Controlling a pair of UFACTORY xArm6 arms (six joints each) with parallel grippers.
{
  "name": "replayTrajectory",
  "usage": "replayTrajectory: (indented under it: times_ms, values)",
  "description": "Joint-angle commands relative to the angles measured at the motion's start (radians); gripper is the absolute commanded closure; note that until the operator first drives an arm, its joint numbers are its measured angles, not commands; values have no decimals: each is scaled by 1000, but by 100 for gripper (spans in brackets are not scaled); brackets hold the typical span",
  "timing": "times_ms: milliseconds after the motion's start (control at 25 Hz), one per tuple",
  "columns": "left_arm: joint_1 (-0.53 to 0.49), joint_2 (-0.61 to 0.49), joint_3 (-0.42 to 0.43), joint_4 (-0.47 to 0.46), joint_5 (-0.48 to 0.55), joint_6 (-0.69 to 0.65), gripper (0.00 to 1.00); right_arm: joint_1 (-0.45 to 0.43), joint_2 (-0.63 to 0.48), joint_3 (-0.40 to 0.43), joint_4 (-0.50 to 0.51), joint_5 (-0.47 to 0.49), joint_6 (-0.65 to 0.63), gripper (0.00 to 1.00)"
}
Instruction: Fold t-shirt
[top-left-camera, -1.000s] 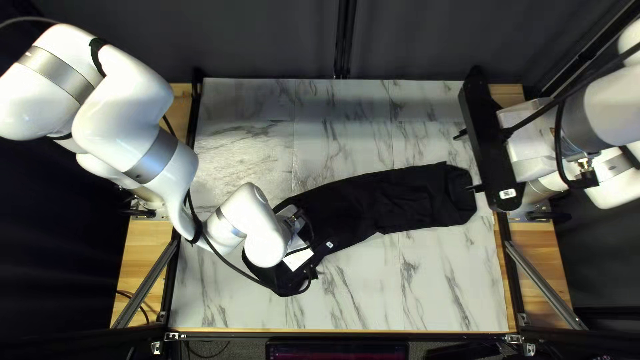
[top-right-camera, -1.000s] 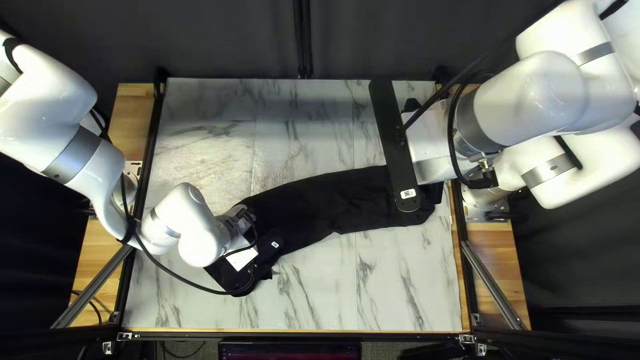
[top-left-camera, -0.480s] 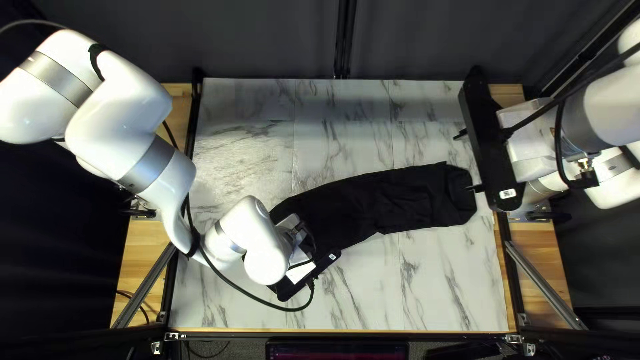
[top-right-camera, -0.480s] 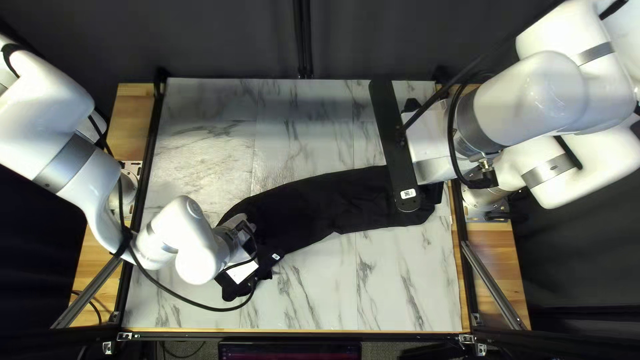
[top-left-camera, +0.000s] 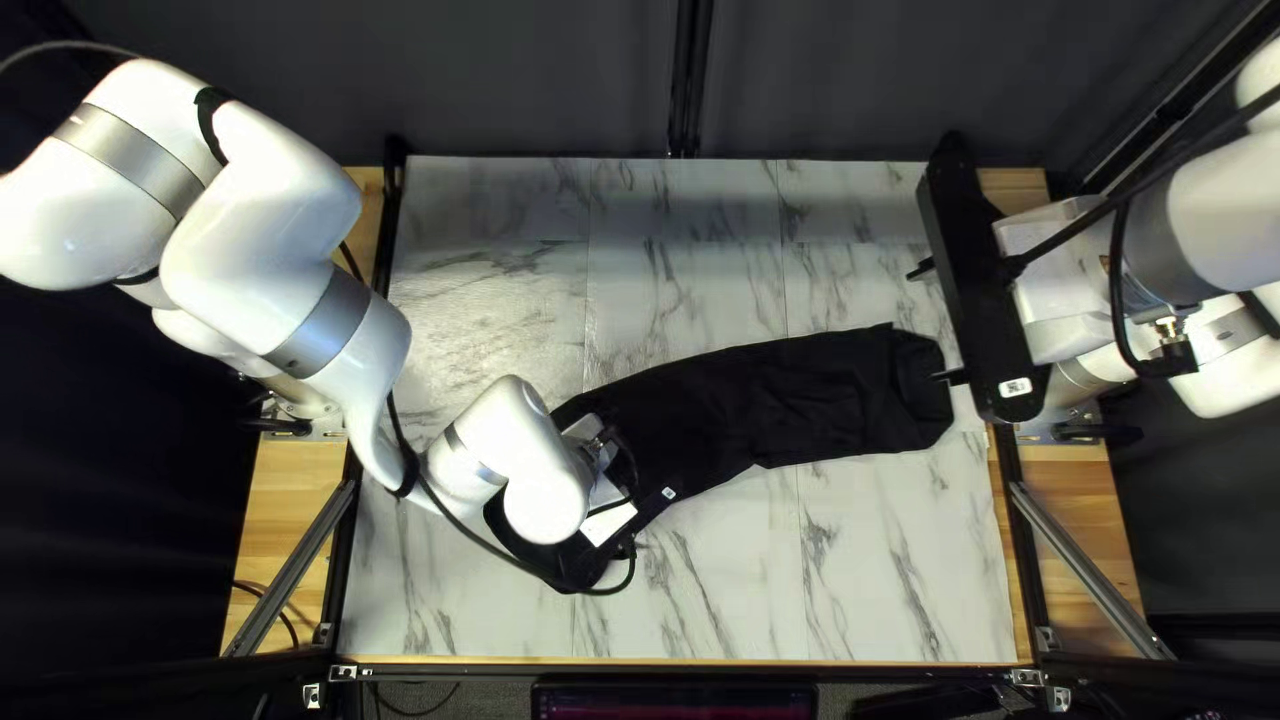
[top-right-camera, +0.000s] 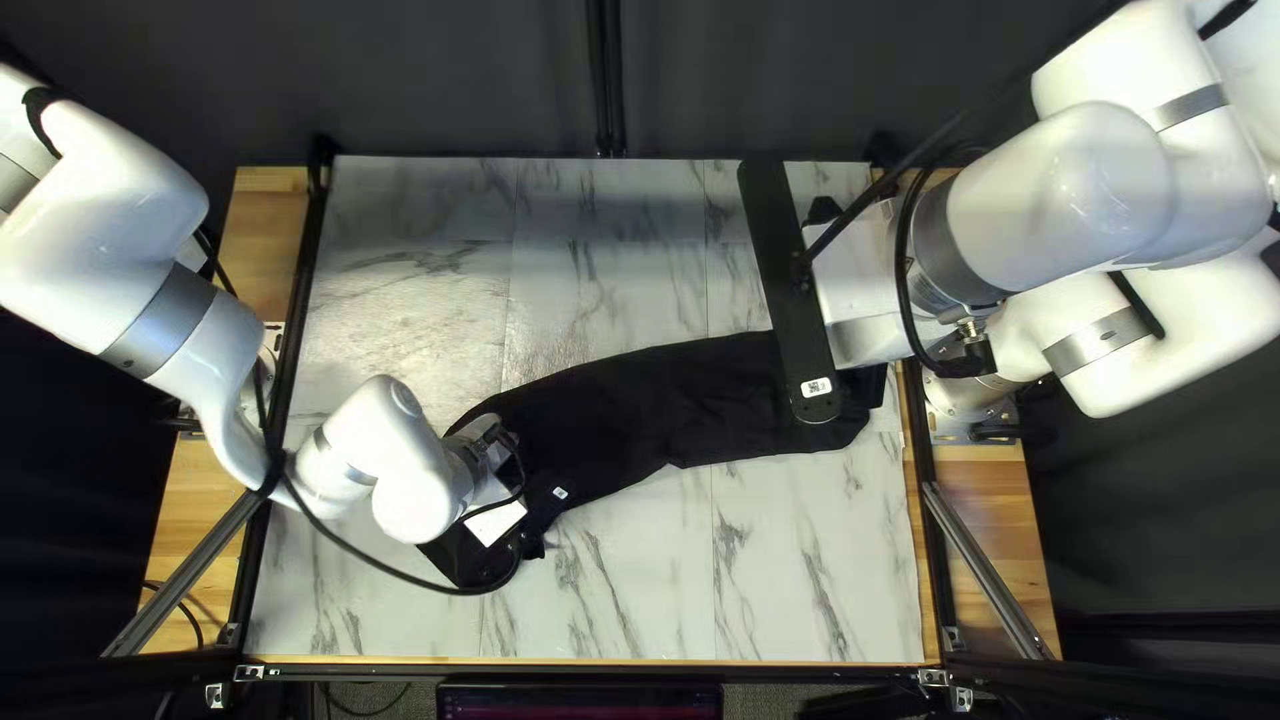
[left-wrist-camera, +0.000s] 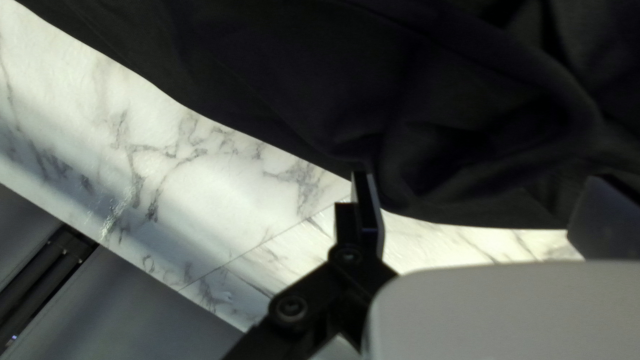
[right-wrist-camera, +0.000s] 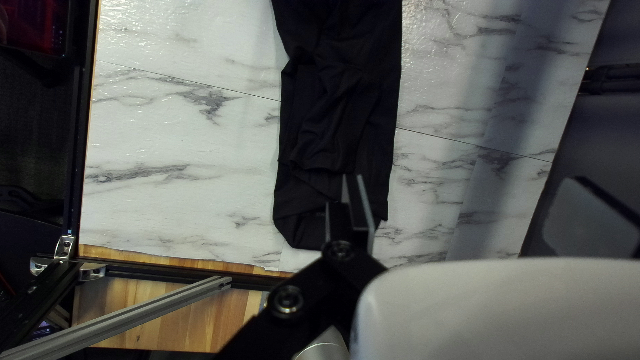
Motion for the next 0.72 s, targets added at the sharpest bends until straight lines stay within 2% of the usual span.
replayTrajectory:
  times_ms: [40, 120, 520, 720]
  values:
    - [14, 10, 10, 1, -26, 6, 94, 0, 0, 0, 0, 0, 0, 0]
    - [13, 11, 12, -2, -27, 5, 100, 0, 0, 0, 0, 0, 0, 0]
    - [-3, 17, -6, 0, -5, -5, 100, 0, 0, 0, 0, 0, 0, 0]
    - [-42, -36, -4, -10, 64, -27, 100, 0, 0, 0, 0, 0, 0, 0]
